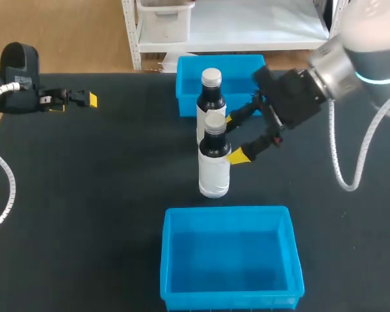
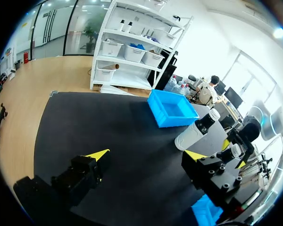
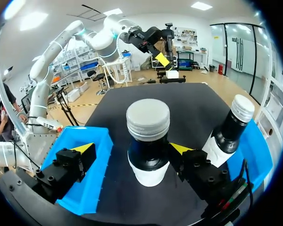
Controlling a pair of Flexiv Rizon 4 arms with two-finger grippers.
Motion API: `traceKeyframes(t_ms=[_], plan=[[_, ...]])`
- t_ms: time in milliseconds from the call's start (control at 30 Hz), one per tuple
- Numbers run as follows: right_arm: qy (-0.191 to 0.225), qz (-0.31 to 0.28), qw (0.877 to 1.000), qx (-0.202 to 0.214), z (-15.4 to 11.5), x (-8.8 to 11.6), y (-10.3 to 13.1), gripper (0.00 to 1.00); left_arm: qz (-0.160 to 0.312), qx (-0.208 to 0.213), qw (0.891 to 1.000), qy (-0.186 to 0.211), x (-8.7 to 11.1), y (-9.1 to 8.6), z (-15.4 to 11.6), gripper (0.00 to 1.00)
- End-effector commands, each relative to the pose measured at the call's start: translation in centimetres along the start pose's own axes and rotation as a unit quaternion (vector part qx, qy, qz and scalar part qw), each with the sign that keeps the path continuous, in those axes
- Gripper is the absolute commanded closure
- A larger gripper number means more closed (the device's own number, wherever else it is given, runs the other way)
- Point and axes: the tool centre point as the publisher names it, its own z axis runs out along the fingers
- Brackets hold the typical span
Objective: Pick up the bottle, and place it in the far bin if it is heavy, or in the near bin if it is light.
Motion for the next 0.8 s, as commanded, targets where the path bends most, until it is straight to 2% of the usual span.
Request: traceKeyframes(t_ms=[33, 800], plan=[[-0.004, 0.002, 1.0, 0.002, 0.9, -0.3, -0.5, 0.0, 0.0, 0.0, 1.0, 0.0, 0.0, 0.0, 0.0, 0.0], [-0.028, 0.012, 0.999, 0.04, 1.9, -1.0, -2.6, 0.0, 0.0, 0.0, 1.0, 0.0, 0.0, 0.0, 0.0, 0.0]])
